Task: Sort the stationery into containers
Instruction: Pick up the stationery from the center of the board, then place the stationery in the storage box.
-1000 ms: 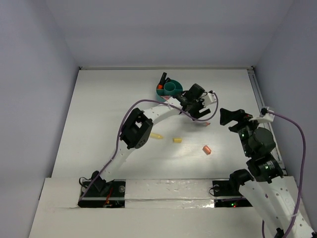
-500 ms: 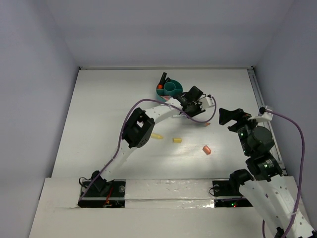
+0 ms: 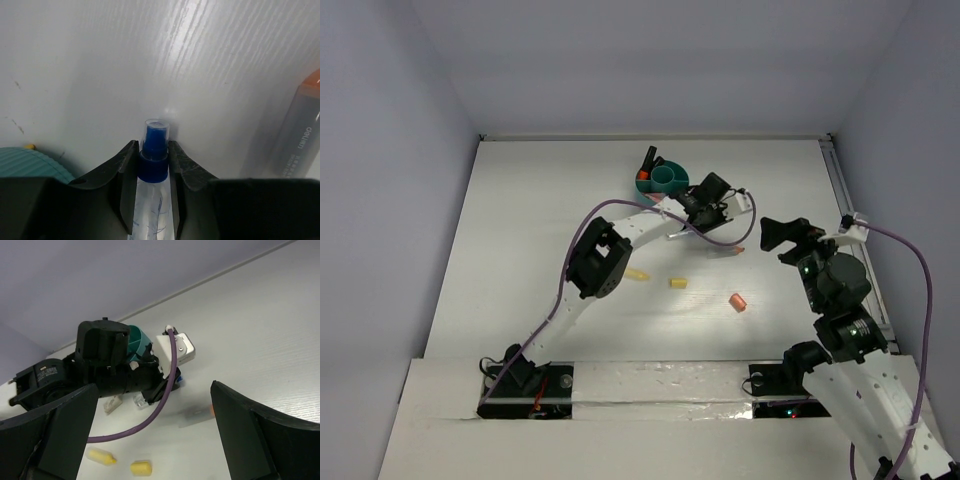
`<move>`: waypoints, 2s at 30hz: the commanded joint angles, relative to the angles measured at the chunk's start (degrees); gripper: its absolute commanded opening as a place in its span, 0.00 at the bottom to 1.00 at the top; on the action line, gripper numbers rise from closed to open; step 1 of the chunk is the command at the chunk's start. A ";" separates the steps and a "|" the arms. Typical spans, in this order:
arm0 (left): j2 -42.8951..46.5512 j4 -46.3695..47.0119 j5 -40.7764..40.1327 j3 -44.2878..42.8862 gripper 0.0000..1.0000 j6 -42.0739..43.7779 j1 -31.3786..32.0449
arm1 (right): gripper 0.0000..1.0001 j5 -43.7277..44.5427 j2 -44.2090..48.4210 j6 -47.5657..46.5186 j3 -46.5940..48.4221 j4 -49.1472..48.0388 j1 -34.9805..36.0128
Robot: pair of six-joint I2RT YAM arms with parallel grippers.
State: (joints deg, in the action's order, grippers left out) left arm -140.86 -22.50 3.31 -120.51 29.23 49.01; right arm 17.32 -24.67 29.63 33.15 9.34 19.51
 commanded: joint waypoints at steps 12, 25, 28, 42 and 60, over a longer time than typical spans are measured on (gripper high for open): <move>25.79 16.69 3.54 2.47 0.00 -10.15 -0.15 | 1.00 0.34 0.41 -0.18 -1.24 -3.54 -0.26; 35.30 38.23 -1.82 15.21 0.00 -26.31 -12.18 | 1.00 -0.80 0.06 -0.10 -1.68 -4.16 -0.26; 36.26 41.30 0.11 19.60 0.00 -28.35 -14.30 | 1.00 -0.97 0.06 -0.10 -1.86 -4.33 -0.26; 38.29 53.44 2.22 34.72 0.00 -31.69 -16.76 | 1.00 -1.33 -0.65 -0.01 -2.03 -4.77 -0.26; 36.36 56.43 4.51 37.36 0.00 -31.61 -16.76 | 1.00 -1.85 -1.26 -0.10 -2.03 -5.39 -0.26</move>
State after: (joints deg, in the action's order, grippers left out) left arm -106.54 28.56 6.15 -82.94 -2.00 32.51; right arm 16.01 -25.78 29.65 30.94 7.97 19.51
